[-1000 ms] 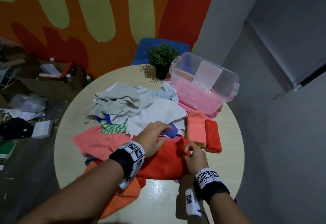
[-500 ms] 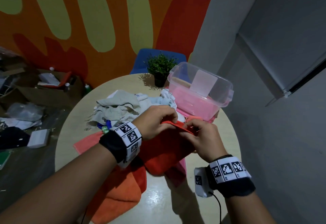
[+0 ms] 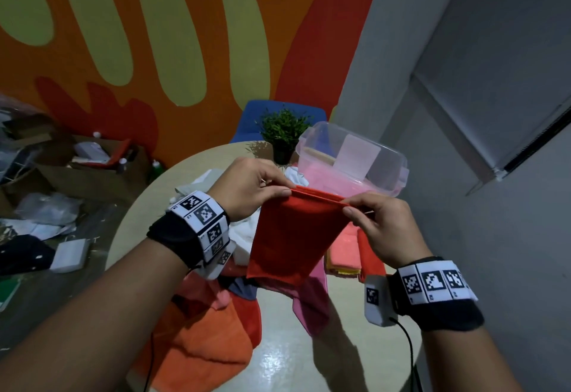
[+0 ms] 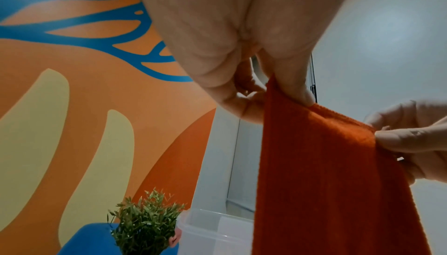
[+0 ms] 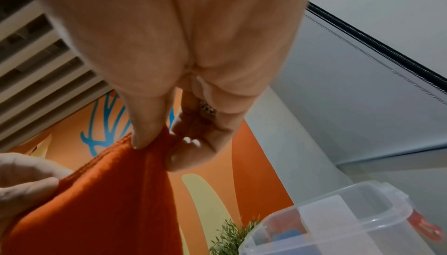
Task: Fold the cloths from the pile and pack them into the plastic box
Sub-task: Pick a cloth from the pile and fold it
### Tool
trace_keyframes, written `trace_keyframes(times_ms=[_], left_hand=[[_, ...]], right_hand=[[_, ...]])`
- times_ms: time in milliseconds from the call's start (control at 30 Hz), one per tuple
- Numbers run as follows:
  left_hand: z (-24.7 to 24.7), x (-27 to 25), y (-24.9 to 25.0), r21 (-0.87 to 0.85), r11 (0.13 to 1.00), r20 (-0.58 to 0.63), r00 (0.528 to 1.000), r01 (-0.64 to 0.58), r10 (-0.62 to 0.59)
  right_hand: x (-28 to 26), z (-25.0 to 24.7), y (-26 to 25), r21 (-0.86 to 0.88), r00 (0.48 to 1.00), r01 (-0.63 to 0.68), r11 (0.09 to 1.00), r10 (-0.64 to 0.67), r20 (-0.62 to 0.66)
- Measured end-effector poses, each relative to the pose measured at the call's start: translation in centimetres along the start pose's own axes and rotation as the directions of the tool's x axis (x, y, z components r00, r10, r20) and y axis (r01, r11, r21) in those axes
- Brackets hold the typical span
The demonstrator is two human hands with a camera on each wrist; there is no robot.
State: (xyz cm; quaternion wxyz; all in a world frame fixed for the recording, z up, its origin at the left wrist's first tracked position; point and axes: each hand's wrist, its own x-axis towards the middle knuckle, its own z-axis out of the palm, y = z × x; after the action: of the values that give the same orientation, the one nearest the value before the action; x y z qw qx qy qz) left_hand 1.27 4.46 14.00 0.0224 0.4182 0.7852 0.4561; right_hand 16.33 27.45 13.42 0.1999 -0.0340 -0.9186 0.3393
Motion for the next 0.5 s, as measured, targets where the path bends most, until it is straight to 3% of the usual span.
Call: trace_keyframes(times_ms=[167, 367, 500], left_hand=[[-0.5, 0.0, 0.6, 0.012, 1.000, -0.078, 0.997, 0.017, -0.016], [-1.0, -0.3, 1.0, 0.035, 0.998, -0.040, 0.998, 0.047, -0.045], [-1.0, -0.4, 1.1, 0.029, 0.998, -0.050, 0.997, 0.058, -0.057]], right_hand=[[0.2, -0.8, -0.9, 0.110, 0.999, 0.015, 0.994, -0.011, -0.040], [0.3, -1.0, -0.4, 0.250, 0.993, -0.034, 0.968, 0.060, -0.098], [0.0, -1.5, -0.5, 0.148, 0.993, -0.022, 0.989, 0.038, -0.109]])
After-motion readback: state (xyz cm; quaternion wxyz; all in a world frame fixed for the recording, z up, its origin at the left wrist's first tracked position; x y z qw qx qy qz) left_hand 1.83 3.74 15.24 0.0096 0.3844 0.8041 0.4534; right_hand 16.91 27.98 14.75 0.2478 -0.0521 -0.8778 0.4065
